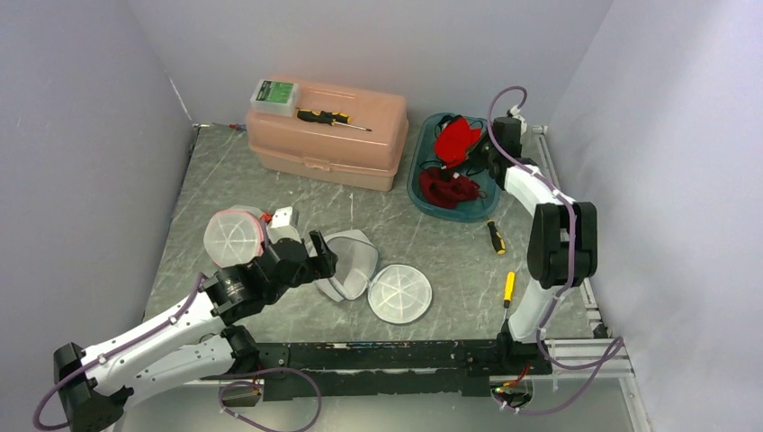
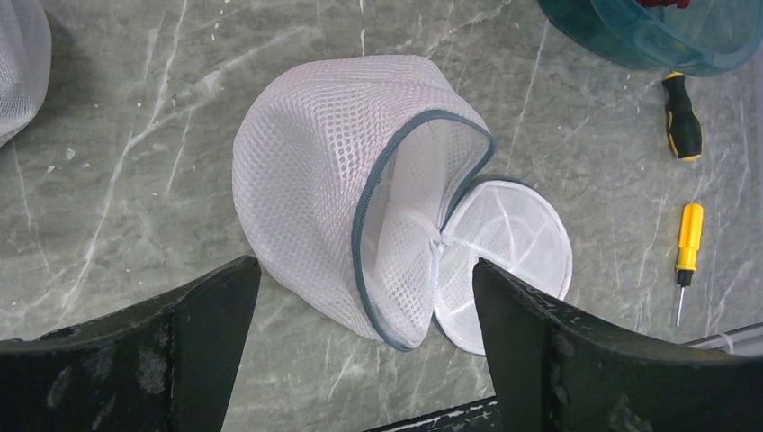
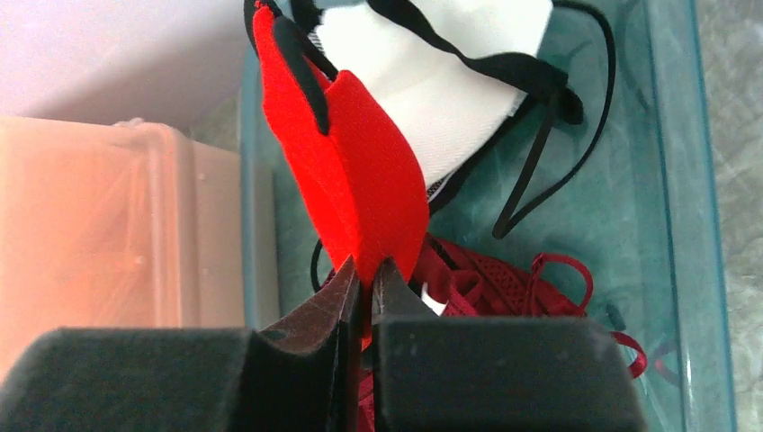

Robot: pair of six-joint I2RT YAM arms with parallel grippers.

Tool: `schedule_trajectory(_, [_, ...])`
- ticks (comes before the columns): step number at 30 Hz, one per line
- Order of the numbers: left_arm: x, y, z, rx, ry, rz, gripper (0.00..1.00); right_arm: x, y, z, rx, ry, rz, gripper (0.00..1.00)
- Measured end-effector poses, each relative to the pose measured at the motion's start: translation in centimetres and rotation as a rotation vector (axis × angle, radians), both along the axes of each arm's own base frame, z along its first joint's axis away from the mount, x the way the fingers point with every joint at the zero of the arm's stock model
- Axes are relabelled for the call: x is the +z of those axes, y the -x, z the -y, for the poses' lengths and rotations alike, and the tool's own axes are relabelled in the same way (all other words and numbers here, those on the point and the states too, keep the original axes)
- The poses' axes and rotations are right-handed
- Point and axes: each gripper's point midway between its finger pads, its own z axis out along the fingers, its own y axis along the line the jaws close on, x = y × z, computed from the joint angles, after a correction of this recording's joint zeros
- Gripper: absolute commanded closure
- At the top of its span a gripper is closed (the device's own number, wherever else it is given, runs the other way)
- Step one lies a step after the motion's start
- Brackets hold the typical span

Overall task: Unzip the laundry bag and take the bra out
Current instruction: Place the bra in the bin.

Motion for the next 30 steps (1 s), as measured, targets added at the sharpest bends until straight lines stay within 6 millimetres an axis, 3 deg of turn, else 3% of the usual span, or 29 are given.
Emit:
schedule_trajectory(1, [0.0, 0.0, 0.0, 0.0, -0.001, 0.0, 0.07, -0.9, -0.1, -0.1, 0.004, -0.012, -0.018, 0.96])
schedule_trajectory(3, [0.0, -0.1, 0.1, 0.0, 0.001, 0.002, 0.07, -1.9, -0.2, -0.1, -0.005, -0.028, -0.041, 0.68])
schedule_trajectory(5, [0.1, -0.1, 0.1, 0.0, 0.004, 0.005, 0.07, -2.4, -0.2, 0.3, -0.019, -0.034, -0.053, 0.48])
schedule_trajectory(8, [0.1, -0.1, 0.1, 0.0, 0.006, 0.007, 0.07, -2.1, -0.2, 1.0, -0.047, -0.032, -0.049, 0.36])
schedule_trajectory(12, [0.1, -0.1, 0.1, -0.001, 0.003, 0.008, 0.07, -1.2, 0.4, 1.9, -0.084, 0.019, -0.05, 0.35])
schedule_trajectory(14, [0.1, -0.2, 0.1, -0.003, 0.0, 0.009, 0.07, 0.4, 0.7, 1.8, -0.088, 0.057, -0.028, 0.44])
schedule_trajectory(16, [0.1, -0.2, 0.0, -0.002, -0.005, 0.012, 0.07, 2.7, 0.6, 0.9, -0.066, 0.078, 0.021, 0.64])
schedule_trajectory(18, [0.0, -0.3, -0.1, -0.001, -0.017, 0.015, 0.07, 5.0, 0.3, -0.3, -0.028, 0.085, 0.071, 0.73])
schedule_trajectory(20, [-0.2, -0.4, -0.2, -0.002, -0.036, 0.014, 0.07, 7.0, -0.4, -1.9, 0.014, 0.067, 0.123, 0.75])
schedule_trajectory(22, [-0.7, -0.4, -0.2, -0.01, -0.065, 0.009, 0.08, 7.7, -0.8, -3.1, 0.046, 0.047, 0.15, 0.71])
schedule_trajectory(26, [-1.4, -0.5, -0.4, -0.023, -0.154, -0.029, 0.09, 5.2, 0.0, -4.3, 0.066, 0.024, 0.12, 0.48])
schedule_trajectory(28, [-1.4, -0.8, -0.4, -0.022, -0.189, -0.045, 0.1, 2.5, 2.3, -5.0, 0.066, 0.038, 0.072, 0.43])
schedule_trajectory(30, [-1.2, -1.1, -0.4, -0.022, -0.223, -0.055, 0.11, 0.5, 6.3, -6.7, 0.095, 0.07, 0.03, 0.4])
